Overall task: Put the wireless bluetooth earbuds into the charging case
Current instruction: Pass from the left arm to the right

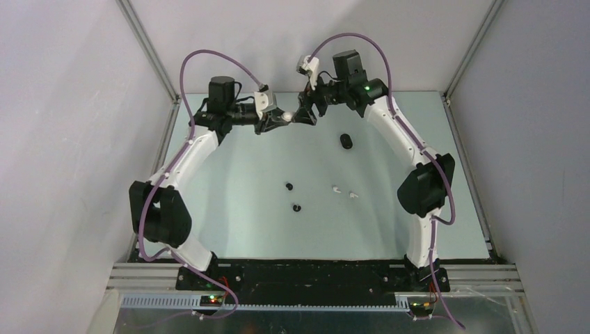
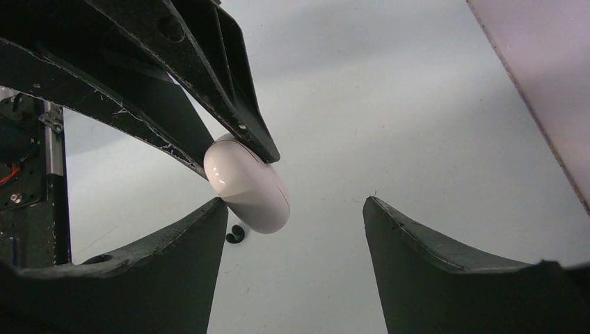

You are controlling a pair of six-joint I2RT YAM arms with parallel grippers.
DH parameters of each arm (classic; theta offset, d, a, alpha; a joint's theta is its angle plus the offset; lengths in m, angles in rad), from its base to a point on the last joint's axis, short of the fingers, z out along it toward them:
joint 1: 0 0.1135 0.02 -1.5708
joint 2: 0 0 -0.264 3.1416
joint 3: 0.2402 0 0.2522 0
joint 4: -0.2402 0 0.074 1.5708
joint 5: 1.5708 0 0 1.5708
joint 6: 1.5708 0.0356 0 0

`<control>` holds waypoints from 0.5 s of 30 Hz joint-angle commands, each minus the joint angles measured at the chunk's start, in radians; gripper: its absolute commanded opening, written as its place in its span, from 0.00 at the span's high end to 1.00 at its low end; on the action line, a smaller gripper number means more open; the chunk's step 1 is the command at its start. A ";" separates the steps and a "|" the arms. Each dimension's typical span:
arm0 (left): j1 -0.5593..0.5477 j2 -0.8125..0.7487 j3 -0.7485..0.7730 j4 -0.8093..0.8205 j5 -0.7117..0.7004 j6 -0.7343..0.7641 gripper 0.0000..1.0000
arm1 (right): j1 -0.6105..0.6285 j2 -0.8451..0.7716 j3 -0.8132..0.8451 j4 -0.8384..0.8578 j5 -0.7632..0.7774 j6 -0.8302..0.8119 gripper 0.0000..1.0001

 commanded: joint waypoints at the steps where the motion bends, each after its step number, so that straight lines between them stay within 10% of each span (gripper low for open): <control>1: -0.001 0.003 0.039 -0.005 0.077 -0.014 1.00 | -0.036 0.007 0.067 0.098 0.062 0.026 0.25; 15: 0.008 0.023 0.061 -0.001 0.068 -0.097 1.00 | -0.057 0.014 0.067 0.127 0.061 0.073 0.25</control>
